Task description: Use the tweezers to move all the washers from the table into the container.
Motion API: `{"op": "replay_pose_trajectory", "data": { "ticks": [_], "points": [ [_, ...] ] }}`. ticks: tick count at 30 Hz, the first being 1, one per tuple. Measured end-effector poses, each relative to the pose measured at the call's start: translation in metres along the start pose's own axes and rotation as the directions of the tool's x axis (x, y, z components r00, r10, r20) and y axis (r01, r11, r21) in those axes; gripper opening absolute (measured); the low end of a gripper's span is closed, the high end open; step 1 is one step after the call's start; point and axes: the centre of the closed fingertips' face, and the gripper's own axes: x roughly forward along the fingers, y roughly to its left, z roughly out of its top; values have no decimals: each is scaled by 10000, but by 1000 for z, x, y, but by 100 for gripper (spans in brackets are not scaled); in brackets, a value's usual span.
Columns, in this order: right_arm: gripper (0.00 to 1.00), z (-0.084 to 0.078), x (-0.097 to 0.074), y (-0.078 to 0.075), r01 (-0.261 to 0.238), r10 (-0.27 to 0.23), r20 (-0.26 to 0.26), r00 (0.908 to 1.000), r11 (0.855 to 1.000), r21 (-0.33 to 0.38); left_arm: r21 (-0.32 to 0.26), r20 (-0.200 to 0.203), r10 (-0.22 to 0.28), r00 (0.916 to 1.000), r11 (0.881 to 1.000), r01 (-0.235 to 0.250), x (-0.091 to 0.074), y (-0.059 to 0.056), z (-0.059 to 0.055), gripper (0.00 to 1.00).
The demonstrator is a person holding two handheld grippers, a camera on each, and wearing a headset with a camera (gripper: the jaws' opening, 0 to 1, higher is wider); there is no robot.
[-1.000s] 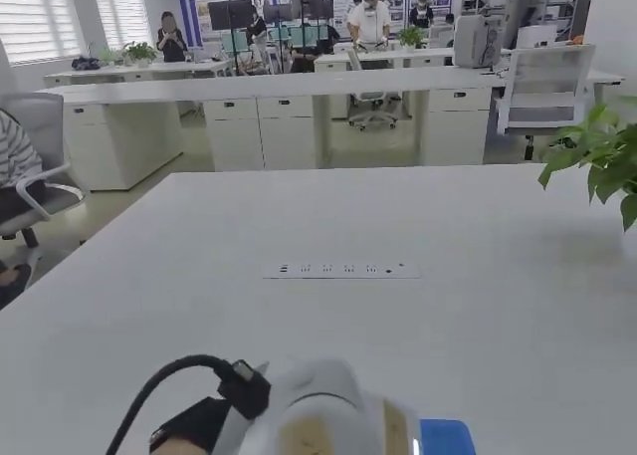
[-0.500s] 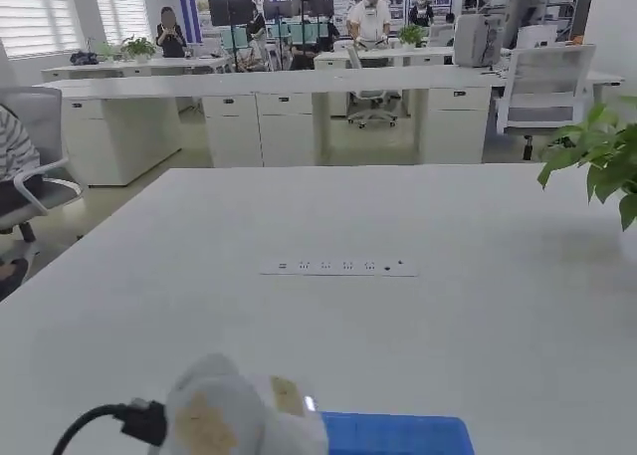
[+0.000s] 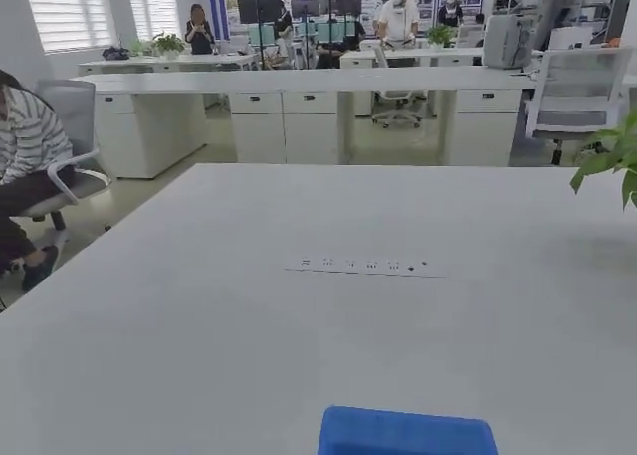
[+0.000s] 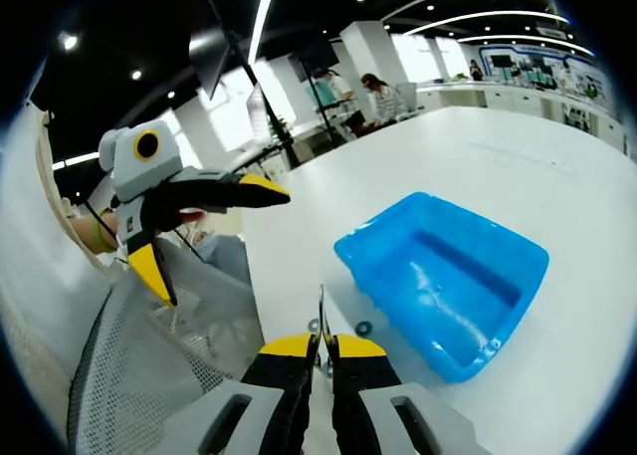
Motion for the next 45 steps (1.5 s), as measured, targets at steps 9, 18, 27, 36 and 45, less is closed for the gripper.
{"op": "replay_pose_trajectory", "data": {
  "ticks": [9, 18, 27, 36, 45],
  "points": [
    [3, 13, -20, 3, -41, 43, -57, 10000, 9995, 320, 1112, 715, 2130, 9744, 9691, -2200, -9, 31, 8, 86],
    [3, 35, -38, -4, 318, -319, -84, 9995, 9994, -120, 811, 1535, 2792, 9479, 9525, -2937, -20, 42, 20, 91],
    [3, 56, -45, -17, 606, -605, 259, 9978, 9982, -26, 898, 1782, 2729, 9454, 9523, -2918, -21, 41, 24, 93],
    [3, 77, -51, -65, 1471, -1915, 1601, 9684, 9560, 2537, 514, 1793, 2709, 9458, 9574, -2840, -22, 44, 22, 90],
    [3, 58, -36, -91, 2594, -2860, 747, 9553, 9322, 2523, 456, 1745, 2621, 9491, 9607, -2737, -21, 43, 21, 89]
  ]
}}
